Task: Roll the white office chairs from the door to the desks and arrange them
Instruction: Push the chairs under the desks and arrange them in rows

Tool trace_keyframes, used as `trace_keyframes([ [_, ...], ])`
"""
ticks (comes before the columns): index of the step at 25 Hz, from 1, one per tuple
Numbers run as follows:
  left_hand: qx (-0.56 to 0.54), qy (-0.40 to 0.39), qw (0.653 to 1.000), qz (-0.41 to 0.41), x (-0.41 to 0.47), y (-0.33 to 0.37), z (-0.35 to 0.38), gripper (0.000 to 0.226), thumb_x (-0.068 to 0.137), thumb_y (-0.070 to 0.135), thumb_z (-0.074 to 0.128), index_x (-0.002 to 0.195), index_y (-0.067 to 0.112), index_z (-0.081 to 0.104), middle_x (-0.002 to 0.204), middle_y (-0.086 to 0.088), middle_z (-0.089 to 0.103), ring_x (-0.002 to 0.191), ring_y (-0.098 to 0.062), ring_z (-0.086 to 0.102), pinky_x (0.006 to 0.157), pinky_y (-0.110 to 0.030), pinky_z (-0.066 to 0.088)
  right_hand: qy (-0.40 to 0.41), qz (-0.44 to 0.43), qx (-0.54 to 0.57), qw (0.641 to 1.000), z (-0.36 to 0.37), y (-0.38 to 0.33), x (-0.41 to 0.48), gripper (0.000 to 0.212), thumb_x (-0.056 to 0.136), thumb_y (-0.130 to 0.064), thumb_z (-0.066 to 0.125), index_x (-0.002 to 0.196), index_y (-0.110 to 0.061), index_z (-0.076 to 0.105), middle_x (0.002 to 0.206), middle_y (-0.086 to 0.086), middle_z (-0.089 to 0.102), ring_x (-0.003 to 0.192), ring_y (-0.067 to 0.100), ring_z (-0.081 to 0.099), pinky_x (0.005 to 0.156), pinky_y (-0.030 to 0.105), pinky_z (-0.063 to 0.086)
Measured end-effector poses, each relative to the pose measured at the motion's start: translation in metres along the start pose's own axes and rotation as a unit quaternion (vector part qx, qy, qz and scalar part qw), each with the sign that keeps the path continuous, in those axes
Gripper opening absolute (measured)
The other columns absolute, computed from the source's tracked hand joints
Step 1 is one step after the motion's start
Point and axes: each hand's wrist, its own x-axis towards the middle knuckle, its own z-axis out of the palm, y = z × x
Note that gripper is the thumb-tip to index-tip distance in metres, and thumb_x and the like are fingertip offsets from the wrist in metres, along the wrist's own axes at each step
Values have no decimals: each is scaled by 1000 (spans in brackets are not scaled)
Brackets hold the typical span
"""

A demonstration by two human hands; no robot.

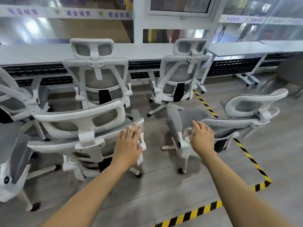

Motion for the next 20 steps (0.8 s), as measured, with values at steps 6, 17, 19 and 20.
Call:
trace_keyframes([
  [6, 101, -54, 981, -157, 57, 28, 30, 75, 98, 38, 39, 159, 19, 0, 167, -6, 6, 153, -35, 4, 123, -54, -4, -101, -19, -95, 990, 29, 111, 80, 60, 99, -27, 43, 156, -25, 27, 164, 6, 25, 154, 26, 11, 122, 56, 8],
  [17, 105, -57, 978, -170, 47, 44, 34, 82, 87, 44, 61, 155, 22, 22, 157, -6, 32, 145, -37, 27, 121, -59, 8, -81, -80, -79, 990, 44, 140, 83, 63, 91, -17, 58, 152, -18, 39, 160, 11, 33, 152, 30, 17, 120, 62, -4],
  [19, 104, -63, 980, -160, 43, 41, 33, 84, 86, 44, 63, 156, 23, 21, 157, -6, 31, 146, -36, 25, 122, -58, 6, -84, -86, -73, 990, 42, 143, 83, 63, 92, -17, 58, 152, -17, 39, 160, 10, 33, 152, 30, 18, 121, 62, -1],
  [20, 102, -68, 980, -155, 41, 39, 31, 85, 85, 44, 63, 156, 23, 21, 158, -5, 31, 146, -36, 25, 122, -57, 5, -88, -89, -71, 990, 41, 145, 83, 63, 92, -18, 57, 152, -17, 39, 160, 10, 33, 152, 30, 18, 121, 62, 0],
])
